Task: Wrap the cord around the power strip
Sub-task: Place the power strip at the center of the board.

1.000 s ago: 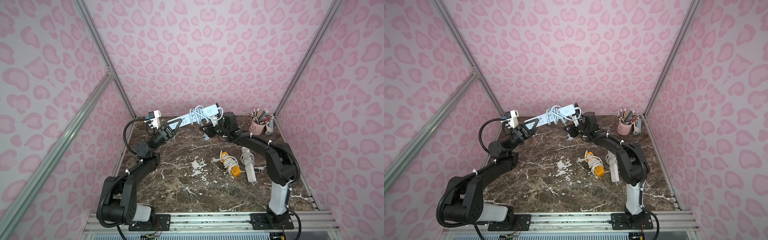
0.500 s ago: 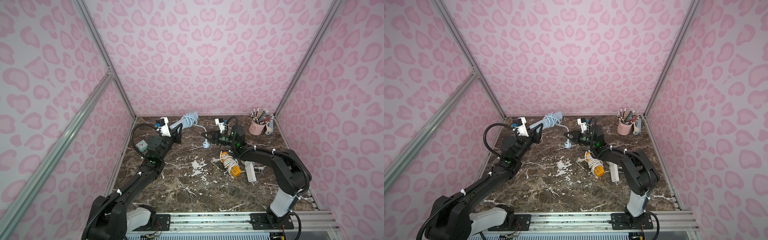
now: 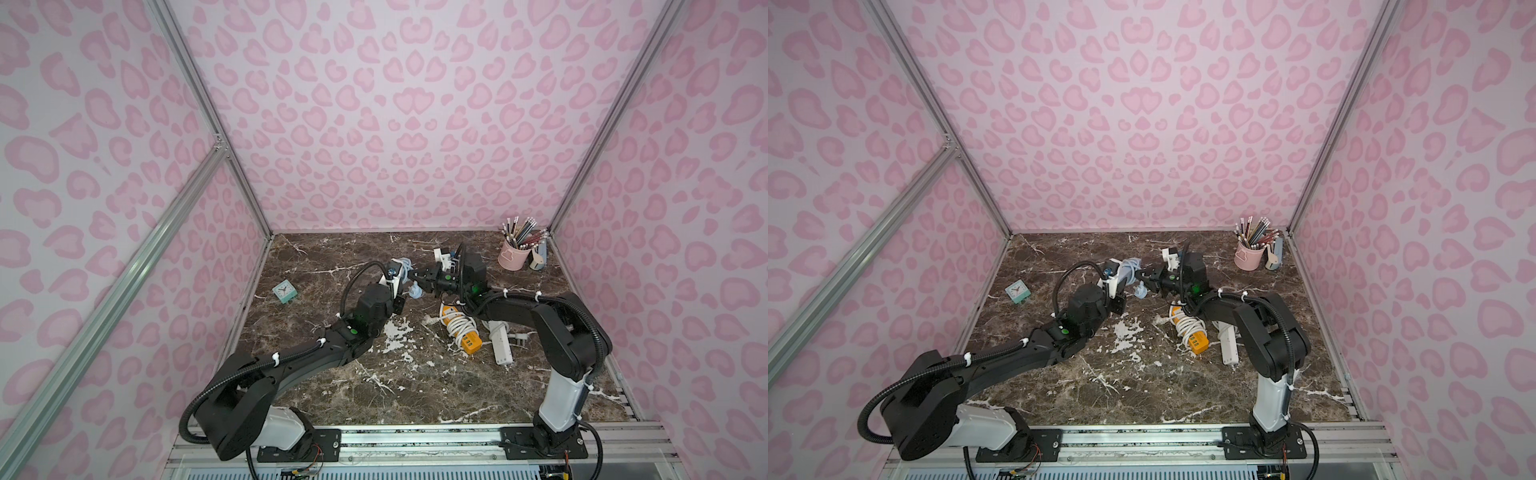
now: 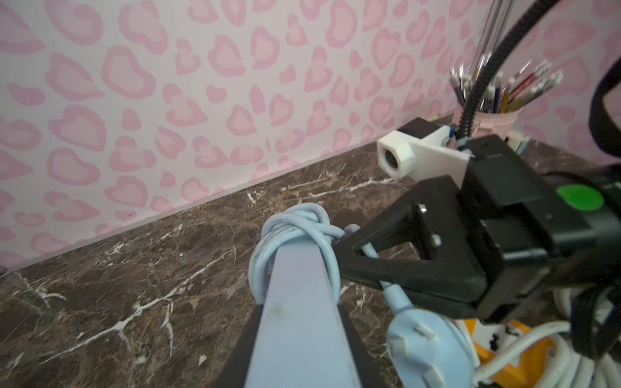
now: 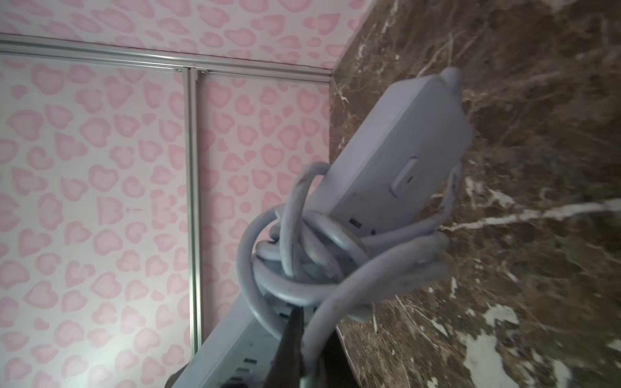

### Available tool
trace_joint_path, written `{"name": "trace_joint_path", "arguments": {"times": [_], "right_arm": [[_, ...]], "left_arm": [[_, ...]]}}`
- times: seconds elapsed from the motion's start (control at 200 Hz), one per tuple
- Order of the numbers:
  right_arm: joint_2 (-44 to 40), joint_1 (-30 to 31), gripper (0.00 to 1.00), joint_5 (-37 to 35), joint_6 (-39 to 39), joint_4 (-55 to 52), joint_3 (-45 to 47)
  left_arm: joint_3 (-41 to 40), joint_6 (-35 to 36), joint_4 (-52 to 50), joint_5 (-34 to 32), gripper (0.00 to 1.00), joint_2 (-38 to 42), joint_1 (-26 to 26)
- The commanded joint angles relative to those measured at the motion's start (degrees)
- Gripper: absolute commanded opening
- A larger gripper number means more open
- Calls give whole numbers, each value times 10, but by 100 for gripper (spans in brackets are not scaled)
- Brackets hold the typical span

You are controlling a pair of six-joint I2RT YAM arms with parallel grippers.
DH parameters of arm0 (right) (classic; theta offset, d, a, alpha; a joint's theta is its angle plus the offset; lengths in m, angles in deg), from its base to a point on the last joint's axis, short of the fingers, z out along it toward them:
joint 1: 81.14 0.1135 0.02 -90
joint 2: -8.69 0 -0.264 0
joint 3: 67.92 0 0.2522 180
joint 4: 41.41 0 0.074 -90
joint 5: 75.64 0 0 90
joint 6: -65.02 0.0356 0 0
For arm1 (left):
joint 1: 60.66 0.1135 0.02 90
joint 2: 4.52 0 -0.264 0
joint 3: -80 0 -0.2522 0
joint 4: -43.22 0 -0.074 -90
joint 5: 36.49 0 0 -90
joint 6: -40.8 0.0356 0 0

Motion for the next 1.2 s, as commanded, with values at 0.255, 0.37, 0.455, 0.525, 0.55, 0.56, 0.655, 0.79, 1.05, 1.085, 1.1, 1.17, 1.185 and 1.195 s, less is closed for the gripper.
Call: {"name": "trace_joint_path", "arguments": {"times": [0.255, 0.37, 0.455, 0.525, 0.55, 0.56, 0.655, 0.79, 1.05, 1.085, 1.1, 1.17, 1.185, 1.195], "right_arm": [[31, 47, 5, -108, -168, -210, -58], [34, 47, 10, -91, -185, -212, -35], [35, 44, 15, -81, -217, -244, -33], [24, 37, 22, -81, -242, -269, -27], [19, 33, 24, -83, -251, -279, -26], [17, 32, 25, -83, -254, -282, -25], [4, 15, 35, -67, -284, -308, -26], [5, -2, 47, -51, -314, -341, -39], [9, -6, 56, -21, -317, -353, -69], [12, 1, 55, -13, -307, -345, -72], [13, 5, 54, -9, -301, -340, -73], [21, 20, 55, 7, -275, -316, -76], [23, 22, 55, 10, -271, -311, -77], [25, 24, 55, 12, -266, -308, -78]], "left_arm": [[19, 5, -172, -12, 4, -64, -63], [14, -11, -192, -2, 4, -78, -84], [18, -4, -201, 4, 3, -88, -100], [30, 4, -215, 17, 4, -96, -105], [36, 5, -223, 19, 4, -101, -105], [39, 5, -227, 20, 4, -103, -105], [60, 11, -260, 21, 4, -124, -105], [75, 25, -295, 36, 3, -148, -105], [92, 12, -354, 33, 3, -153, -104], [99, 9, -367, 25, 4, -151, -101], [102, 9, -371, 23, 3, -150, -99], [113, 11, -385, 20, 3, -139, -88], [115, 13, -387, 22, 3, -136, -86], [116, 14, -389, 24, 3, -135, -85]]}}
